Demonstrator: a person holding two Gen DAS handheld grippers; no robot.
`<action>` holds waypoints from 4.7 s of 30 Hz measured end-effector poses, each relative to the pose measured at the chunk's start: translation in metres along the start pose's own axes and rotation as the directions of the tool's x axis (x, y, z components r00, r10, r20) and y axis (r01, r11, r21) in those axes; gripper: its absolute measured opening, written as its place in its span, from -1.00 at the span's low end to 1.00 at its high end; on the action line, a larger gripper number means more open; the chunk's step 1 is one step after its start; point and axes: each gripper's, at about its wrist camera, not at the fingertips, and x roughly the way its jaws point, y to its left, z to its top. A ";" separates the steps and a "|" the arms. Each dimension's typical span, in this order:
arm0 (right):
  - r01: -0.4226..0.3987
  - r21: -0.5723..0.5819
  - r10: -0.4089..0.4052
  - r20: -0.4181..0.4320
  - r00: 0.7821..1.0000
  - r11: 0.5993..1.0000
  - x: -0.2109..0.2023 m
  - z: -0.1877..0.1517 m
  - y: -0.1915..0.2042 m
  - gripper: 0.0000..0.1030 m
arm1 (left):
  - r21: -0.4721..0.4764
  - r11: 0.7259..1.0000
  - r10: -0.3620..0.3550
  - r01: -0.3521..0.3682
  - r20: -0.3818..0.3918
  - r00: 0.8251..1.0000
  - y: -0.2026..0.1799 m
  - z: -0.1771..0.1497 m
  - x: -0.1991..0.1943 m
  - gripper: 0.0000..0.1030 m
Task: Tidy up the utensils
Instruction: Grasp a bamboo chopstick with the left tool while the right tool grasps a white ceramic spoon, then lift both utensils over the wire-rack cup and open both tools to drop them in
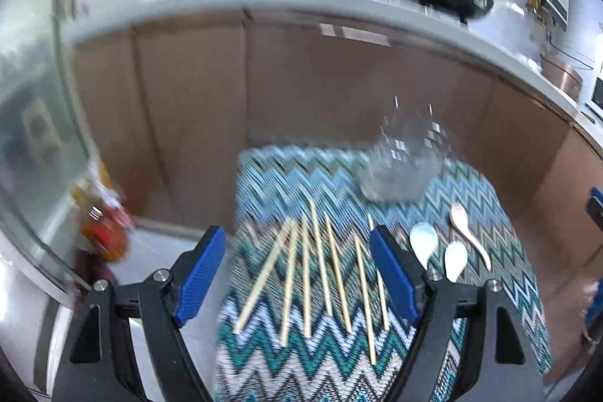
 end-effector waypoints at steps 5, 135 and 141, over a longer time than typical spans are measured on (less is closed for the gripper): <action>-0.073 0.028 0.077 -0.154 0.985 0.997 0.059 -0.013 -0.012 0.21 | -0.085 0.992 -0.105 0.089 -0.209 0.972 0.013 0.003 0.079 0.16; -0.019 -0.027 0.021 0.060 0.998 0.999 0.168 0.082 0.017 -0.49 | -0.046 0.996 0.091 -0.078 0.554 0.827 -0.088 0.141 0.039 -0.54; -0.052 -0.020 0.053 0.066 0.996 0.998 0.102 0.073 0.007 -0.48 | 0.061 0.995 0.053 -0.085 0.410 0.910 -0.061 0.129 0.010 -0.54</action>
